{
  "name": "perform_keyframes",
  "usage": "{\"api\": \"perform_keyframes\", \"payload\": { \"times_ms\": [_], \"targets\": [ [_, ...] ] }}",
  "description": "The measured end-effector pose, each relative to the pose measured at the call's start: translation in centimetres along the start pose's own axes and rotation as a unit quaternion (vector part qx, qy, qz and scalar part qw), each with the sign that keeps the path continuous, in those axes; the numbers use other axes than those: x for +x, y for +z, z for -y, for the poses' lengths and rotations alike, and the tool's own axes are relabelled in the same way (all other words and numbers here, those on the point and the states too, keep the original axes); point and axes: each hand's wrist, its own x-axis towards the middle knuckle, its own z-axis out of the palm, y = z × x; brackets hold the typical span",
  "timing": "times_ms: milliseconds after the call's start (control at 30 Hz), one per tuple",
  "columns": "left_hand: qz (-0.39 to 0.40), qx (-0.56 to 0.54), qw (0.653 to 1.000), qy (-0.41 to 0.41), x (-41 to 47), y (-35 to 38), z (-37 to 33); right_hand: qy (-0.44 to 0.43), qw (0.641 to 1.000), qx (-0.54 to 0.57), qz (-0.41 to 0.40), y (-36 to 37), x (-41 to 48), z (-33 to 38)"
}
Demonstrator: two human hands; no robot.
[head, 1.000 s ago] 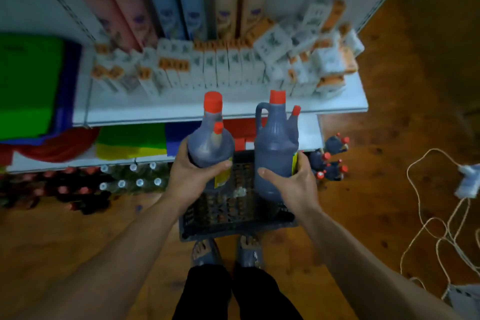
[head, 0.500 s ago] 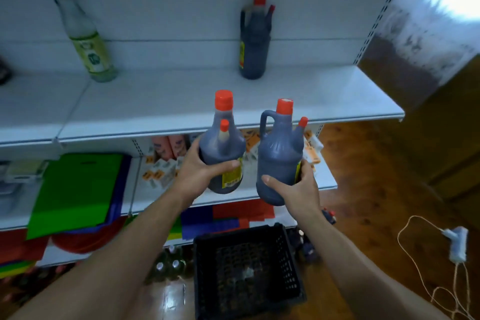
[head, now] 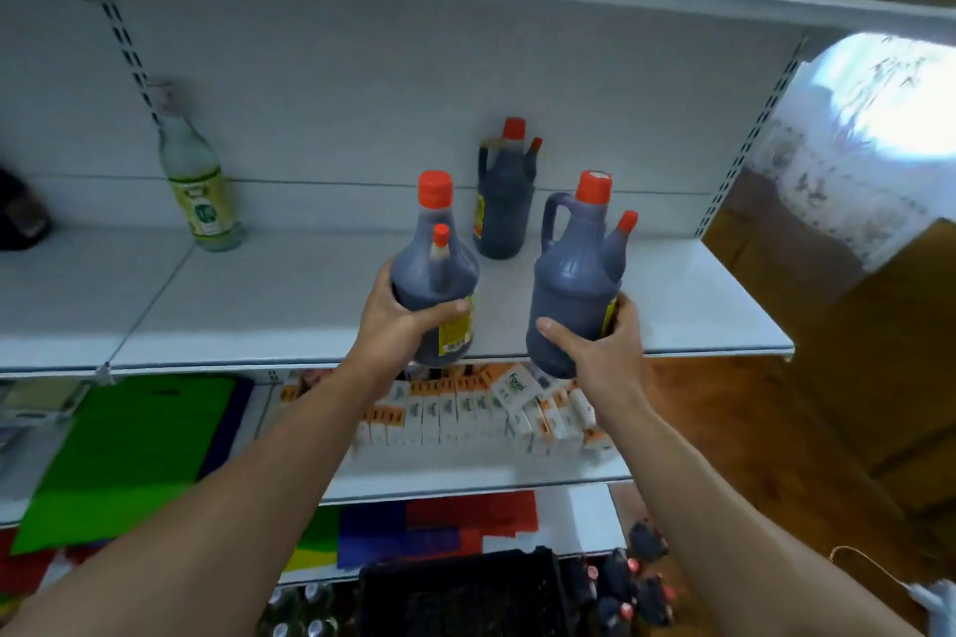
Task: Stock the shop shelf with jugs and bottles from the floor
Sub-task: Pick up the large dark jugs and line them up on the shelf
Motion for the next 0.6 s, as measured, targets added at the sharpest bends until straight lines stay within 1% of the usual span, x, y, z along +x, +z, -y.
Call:
{"api": "perform_keyframes", "payload": {
  "times_ms": [100,300,467,567,600],
  "targets": [
    [-0.033,0.007,0.999,-0.004,1.6,1.0,0.9,0.009,1.000,0.013,0.001,0.1,2.9,-0.5],
    [-0.092,-0.003,0.996,-0.012,4.7,2.6,2.3,0.014,1.000,-0.016,0.010,0.0,7.5,-3.1],
    [-0.076,0.028,0.997,-0.003,7.4,3.3,2.5,0.032,0.999,0.005,0.008,0.4,10.6,-4.1],
    [-0.077,0.061,0.995,0.001,9.1,3.4,2.5,0.039,0.999,-0.013,0.014,0.4,12.4,-4.6],
    [-0.091,0.079,0.993,0.002,9.8,3.4,2.5,0.043,0.999,-0.022,0.011,0.4,13.1,-4.7]
  ]
}}
